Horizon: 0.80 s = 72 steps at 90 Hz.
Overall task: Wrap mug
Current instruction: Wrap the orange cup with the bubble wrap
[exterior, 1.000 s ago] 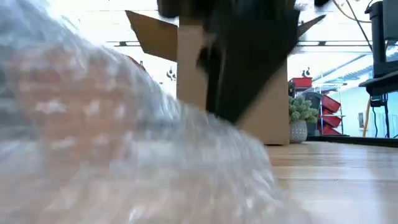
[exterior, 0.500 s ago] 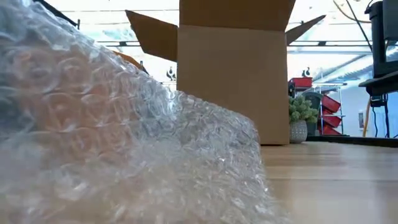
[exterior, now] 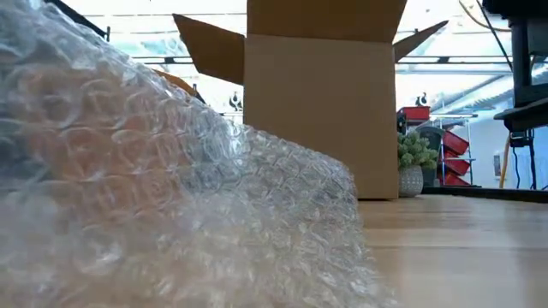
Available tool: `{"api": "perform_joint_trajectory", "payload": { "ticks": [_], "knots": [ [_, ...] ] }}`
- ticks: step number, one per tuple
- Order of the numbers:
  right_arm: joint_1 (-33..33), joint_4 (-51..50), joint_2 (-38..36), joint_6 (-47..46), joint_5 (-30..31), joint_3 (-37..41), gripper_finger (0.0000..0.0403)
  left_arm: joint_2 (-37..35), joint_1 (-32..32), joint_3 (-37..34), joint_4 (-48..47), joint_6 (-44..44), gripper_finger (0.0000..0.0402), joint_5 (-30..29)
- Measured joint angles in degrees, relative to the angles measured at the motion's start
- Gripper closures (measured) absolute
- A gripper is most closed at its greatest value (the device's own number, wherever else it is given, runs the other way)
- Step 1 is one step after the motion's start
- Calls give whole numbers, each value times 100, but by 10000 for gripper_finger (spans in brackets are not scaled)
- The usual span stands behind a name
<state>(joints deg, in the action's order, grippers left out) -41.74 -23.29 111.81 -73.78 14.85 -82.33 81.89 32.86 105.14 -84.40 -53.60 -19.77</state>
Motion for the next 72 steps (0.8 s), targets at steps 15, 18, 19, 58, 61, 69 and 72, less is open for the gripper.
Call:
{"api": "perform_joint_trajectory", "payload": {
  "ticks": [15, 18, 19, 58, 61, 69, 72],
  "knots": [
    [314, 1592, 0, -733, 20, 974, 202, 0, 107, 0, 1, 14, 120, -6],
    [368, 1712, 0, -789, 28, 1106, 202, 0, 119, 0, 1, 40, 120, -16],
    [385, 1750, 0, -804, 34, 1149, 202, 0, 122, 0, 0, 51, 120, -23],
    [493, 3035, 919, -526, 19, 1203, 202, 17, 142, 0, -2, 184, 120, -46],
    [490, 3082, 999, -494, 33, 1149, 202, 17, 142, 0, -4, 185, 120, -46],
    [514, 3299, 1122, -262, 23, 1110, 202, 17, 142, 0, -3, 183, 120, -46],
    [518, 3412, 1145, -149, 29, 1089, 202, 17, 142, 0, -4, 184, 120, -48]
  ]
}}
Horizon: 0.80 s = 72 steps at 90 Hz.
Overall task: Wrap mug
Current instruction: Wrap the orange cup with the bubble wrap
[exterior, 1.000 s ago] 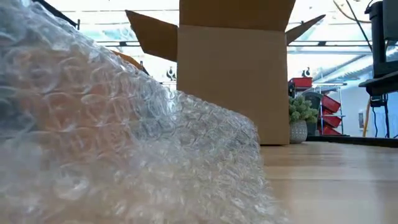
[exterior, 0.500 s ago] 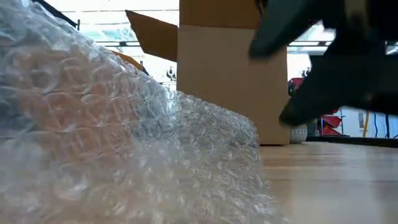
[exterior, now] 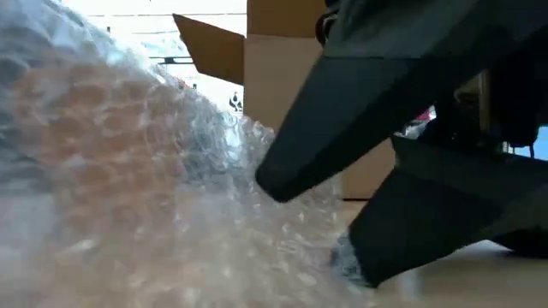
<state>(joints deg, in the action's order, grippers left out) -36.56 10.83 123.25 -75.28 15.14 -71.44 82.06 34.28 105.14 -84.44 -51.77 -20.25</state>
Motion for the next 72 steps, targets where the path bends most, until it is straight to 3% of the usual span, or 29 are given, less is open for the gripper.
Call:
{"api": "perform_joint_trajectory", "payload": {
  "ticks": [18, 42, 72],
  "knots": [
    [7, 172, 7, 699, -166, 8, 229, 0, -2, 0, 0, -2, 120, 0],
    [-12, 412, 10, 999, -190, 24, 388, 0, -2, 0, 0, -2, 120, 0],
    [-59, 385, -452, 1260, -658, 35, 402, 0, -2, 0, 0, -1, 120, 34]
  ]
}}
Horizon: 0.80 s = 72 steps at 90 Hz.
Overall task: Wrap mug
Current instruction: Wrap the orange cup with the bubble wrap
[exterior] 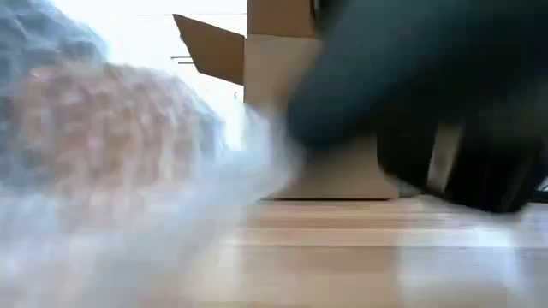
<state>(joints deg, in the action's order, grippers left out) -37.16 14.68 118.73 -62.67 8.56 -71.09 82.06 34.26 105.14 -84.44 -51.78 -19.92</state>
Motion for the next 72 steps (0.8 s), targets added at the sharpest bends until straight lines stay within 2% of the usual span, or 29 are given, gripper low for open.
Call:
{"api": "perform_joint_trajectory", "payload": {
  "ticks": [31, 45, 54, 62, 72],
  "knots": [
    [145, -526, -1020, 501, -268, -18, 403, 0, 0, 0, -2, 12, 120, 30],
    [181, -1058, -1042, -311, -272, -20, 398, 0, 0, 0, -4, 18, 120, 32],
    [189, -1633, -1016, -914, -214, -20, 365, 0, 0, 0, -4, 18, 120, 32],
    [185, -2048, -953, -1225, 185, -20, 316, 0, 0, 0, -4, 28, 120, 36],
    [189, -1940, -870, -1035, 678, -20, 249, 0, 0, 0, -4, 141, 120, 206]
  ]
}}
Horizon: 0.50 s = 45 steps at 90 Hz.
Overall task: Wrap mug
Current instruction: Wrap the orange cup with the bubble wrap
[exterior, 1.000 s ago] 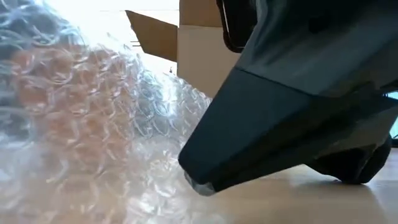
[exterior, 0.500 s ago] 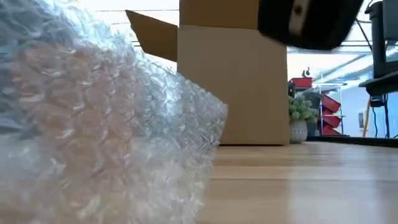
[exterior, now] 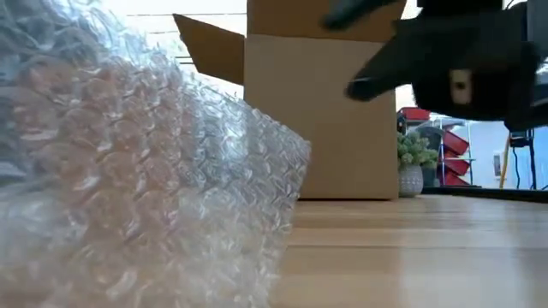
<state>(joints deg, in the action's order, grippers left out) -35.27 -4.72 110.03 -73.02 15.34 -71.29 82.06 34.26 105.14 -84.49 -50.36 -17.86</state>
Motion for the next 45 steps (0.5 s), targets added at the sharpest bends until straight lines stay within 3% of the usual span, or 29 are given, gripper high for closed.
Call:
{"api": "perform_joint_trajectory", "payload": {
  "ticks": [20, 45],
  "knots": [
    [0, 418, 745, 80, 73, 13, 164, 2, 0, 0, 2, 15, 120, 21],
    [-26, 2873, 1623, 945, 130, -21, 159, 2, 0, 0, 3, 21, 120, 91]
  ]
}}
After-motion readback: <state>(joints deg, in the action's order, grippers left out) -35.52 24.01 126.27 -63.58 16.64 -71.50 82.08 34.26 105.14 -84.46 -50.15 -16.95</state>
